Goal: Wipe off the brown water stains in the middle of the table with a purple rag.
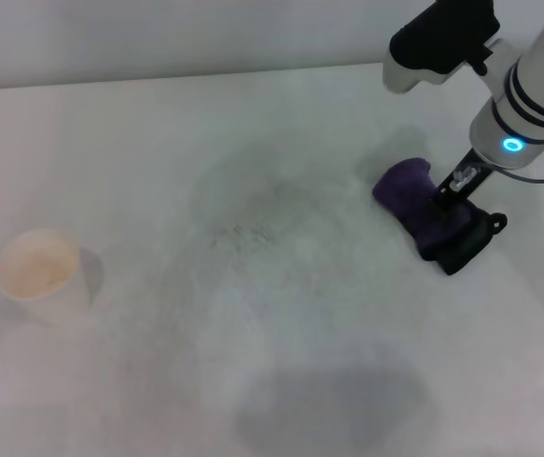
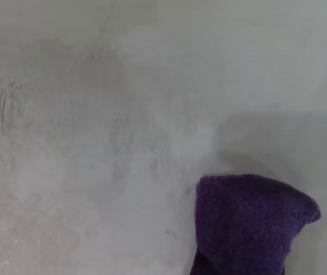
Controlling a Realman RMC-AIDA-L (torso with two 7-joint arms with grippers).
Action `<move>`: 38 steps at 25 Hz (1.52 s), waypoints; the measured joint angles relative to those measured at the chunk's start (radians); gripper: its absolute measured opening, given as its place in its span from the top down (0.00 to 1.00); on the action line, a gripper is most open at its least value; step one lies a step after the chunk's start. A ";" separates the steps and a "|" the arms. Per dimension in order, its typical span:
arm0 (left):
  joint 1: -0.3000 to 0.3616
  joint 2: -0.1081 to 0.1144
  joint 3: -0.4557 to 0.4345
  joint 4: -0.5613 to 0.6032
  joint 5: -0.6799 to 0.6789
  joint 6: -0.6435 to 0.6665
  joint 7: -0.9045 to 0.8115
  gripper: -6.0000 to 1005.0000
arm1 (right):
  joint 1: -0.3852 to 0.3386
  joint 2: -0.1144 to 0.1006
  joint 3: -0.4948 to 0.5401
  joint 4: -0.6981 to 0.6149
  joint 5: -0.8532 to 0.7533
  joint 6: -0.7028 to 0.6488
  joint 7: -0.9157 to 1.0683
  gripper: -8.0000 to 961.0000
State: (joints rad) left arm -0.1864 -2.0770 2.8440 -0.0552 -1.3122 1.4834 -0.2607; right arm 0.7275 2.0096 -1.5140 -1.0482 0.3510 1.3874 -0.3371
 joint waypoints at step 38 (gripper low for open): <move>-0.052 -0.001 0.000 0.005 -0.055 -0.037 0.000 0.11 | -0.288 -0.006 0.851 0.129 0.711 -0.300 -0.940 0.63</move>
State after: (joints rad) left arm -0.2386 -2.0783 2.8440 -0.0507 -1.3673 1.4464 -0.2607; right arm 0.4393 2.0038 -0.6626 -0.9194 1.0619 1.0871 -1.2767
